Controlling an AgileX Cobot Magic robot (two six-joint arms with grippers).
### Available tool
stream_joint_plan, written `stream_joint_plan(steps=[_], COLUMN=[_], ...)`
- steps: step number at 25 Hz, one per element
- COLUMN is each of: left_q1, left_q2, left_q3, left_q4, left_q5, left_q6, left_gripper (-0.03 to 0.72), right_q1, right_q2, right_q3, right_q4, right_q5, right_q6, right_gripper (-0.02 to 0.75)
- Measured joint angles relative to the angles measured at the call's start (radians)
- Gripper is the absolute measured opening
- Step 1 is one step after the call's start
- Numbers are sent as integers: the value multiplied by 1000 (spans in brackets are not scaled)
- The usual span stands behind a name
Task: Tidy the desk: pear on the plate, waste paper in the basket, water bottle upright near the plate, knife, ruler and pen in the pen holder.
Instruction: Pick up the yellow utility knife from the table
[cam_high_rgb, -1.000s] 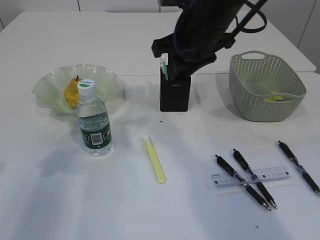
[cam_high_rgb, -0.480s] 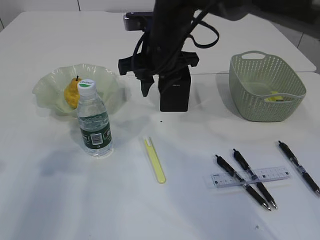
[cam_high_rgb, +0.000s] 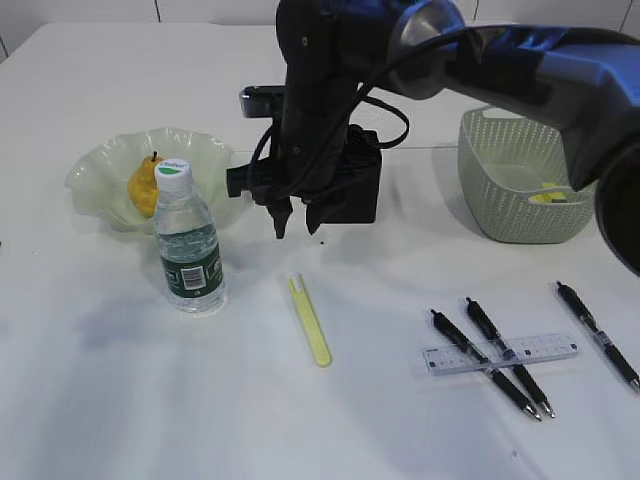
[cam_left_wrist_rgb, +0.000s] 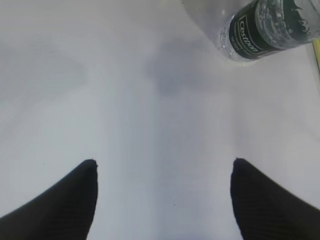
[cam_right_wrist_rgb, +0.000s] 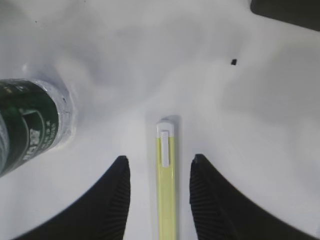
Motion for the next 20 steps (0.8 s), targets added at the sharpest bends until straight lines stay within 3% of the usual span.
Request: stream_joint_plan(steps=[20], left_q1=[0], left_q2=[0], left_q3=[0], left_q4=[0], left_q5=[-2], left_q6=[0], left_gripper=[590], right_q1=[5], right_q2=[103], right_q3=[-2], right_q4=[18], right_q5=[-2], right_q6=[-4], right_gripper=[302])
